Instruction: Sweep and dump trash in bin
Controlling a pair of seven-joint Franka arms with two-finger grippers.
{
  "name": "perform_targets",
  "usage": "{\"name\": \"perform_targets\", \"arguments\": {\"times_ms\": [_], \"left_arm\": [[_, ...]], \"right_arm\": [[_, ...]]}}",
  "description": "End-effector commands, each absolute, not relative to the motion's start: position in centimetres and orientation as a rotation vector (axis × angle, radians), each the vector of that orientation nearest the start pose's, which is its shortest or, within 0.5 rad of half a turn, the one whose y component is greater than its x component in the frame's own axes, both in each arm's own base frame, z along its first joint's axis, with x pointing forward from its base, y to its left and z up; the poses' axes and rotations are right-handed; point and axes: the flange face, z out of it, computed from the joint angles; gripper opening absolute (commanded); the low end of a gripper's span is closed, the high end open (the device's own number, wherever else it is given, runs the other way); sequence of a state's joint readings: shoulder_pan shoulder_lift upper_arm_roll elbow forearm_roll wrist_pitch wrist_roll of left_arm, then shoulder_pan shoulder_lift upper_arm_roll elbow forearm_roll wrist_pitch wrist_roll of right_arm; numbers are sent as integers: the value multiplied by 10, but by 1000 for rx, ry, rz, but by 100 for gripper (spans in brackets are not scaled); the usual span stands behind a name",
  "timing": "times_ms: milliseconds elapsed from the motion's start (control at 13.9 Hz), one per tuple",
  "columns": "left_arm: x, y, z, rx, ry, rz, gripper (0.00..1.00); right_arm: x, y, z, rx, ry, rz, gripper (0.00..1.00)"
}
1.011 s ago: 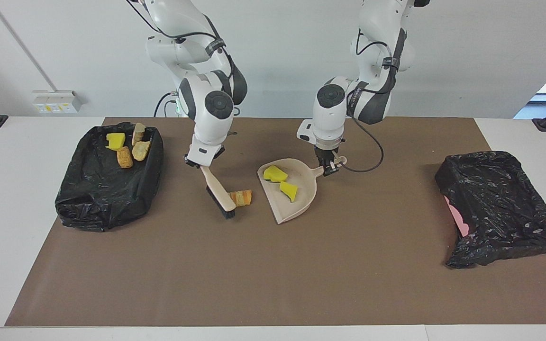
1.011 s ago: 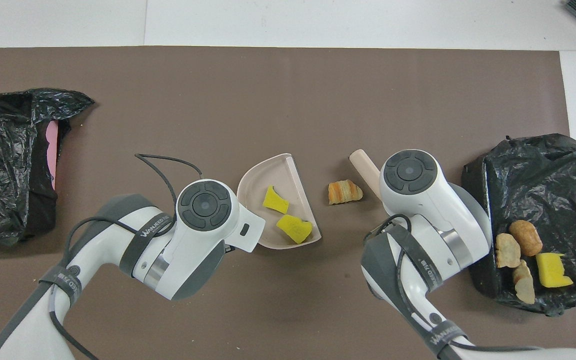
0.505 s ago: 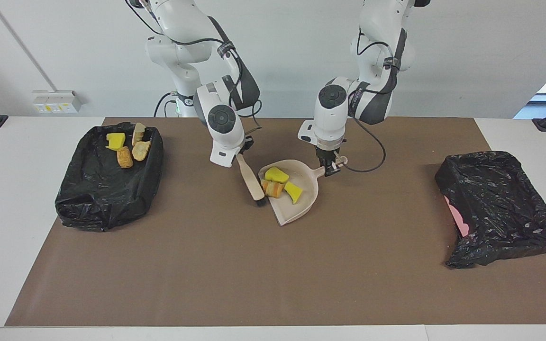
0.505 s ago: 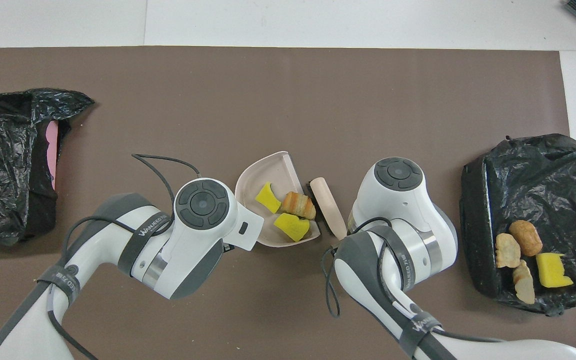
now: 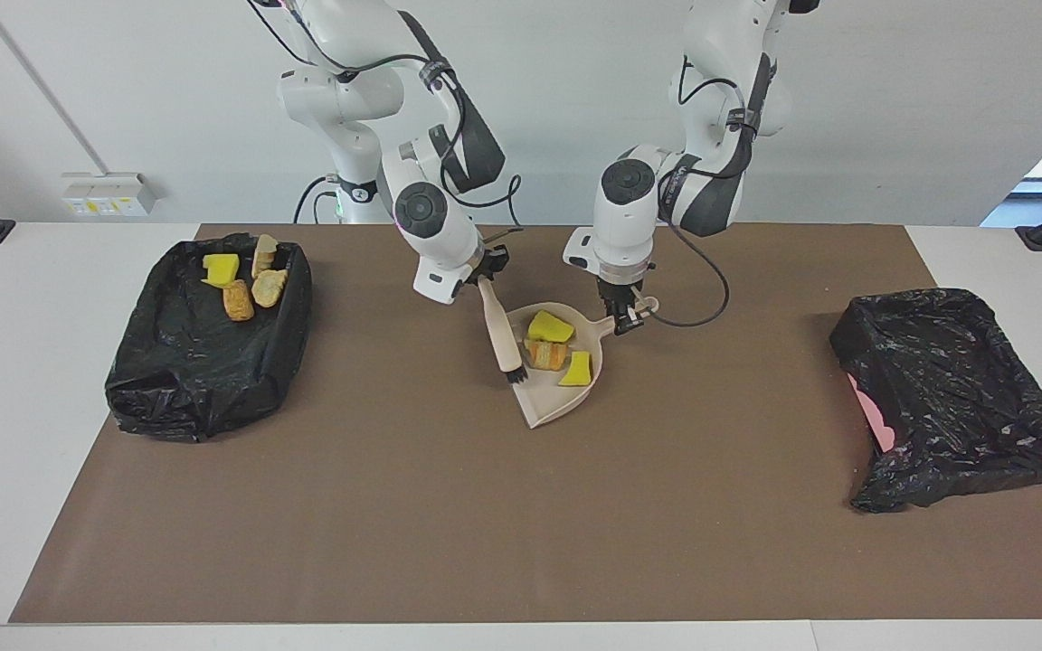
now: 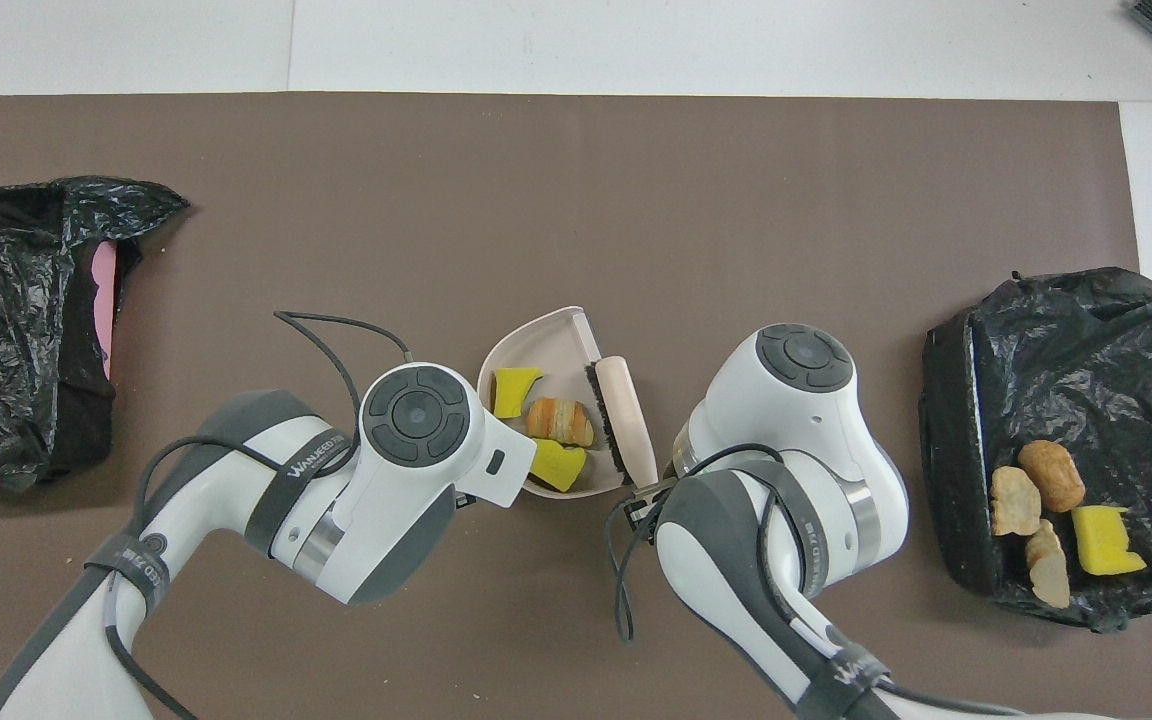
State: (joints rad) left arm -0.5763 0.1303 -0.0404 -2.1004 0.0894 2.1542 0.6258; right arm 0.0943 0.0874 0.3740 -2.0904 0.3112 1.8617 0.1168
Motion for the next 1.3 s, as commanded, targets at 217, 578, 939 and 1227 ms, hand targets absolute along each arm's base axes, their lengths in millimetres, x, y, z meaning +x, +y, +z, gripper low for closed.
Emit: {"name": "perform_targets", "arguments": {"times_ms": [217,578,939,1227], "left_arm": [[475,-286,362,-2300,2034,99,0],[506,-226,409,-2281,2055,114,0],[524,-102,479,-2224,2104,51,0],[534,-3,520,-2410,1888,29,0]], "right_arm": [[434,252,442,-3101,-13,498,0],[380,238,519,-3156,52,526,0],[327,244,534,-3019,77,651,0],[315,291,488,-3037,118,611,0]]}}
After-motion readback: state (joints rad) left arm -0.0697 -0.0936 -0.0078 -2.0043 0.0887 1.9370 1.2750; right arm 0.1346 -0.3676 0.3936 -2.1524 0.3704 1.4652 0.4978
